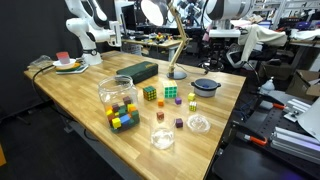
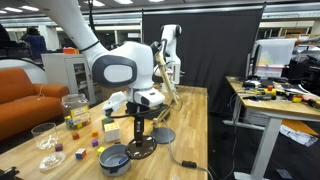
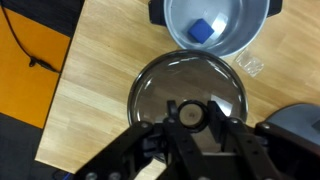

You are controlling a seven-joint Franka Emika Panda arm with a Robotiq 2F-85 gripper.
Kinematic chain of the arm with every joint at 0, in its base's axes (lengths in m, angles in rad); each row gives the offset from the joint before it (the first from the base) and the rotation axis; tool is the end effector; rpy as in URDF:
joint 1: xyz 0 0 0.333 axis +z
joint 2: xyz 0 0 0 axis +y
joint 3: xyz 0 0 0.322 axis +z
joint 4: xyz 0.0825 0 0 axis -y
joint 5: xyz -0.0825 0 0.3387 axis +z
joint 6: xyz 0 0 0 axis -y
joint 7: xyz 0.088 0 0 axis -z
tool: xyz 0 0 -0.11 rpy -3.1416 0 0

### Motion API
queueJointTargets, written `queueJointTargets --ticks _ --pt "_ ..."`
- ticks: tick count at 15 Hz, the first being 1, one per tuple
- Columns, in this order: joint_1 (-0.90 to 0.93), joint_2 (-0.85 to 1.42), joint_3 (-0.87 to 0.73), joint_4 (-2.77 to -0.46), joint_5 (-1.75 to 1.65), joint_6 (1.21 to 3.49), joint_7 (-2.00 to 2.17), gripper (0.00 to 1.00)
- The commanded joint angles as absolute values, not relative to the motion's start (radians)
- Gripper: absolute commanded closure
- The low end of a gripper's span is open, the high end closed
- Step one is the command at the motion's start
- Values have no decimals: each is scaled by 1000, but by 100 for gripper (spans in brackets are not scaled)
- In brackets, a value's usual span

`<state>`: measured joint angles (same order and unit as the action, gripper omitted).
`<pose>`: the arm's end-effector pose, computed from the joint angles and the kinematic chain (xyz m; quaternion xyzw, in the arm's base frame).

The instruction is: Open the pot and put the lid on the table

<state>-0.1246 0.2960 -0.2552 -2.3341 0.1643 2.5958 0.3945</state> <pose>0.4587 -0.1869 0.2538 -0.8991 0.4376 0.0100 0.0048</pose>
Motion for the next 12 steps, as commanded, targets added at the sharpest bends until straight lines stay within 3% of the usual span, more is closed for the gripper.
queueJointTargets --ticks 1,12 --pt "-120 336 -290 -2335 147 2631 503 92" --pt "-143 550 -280 -2298 241 2597 542 92"
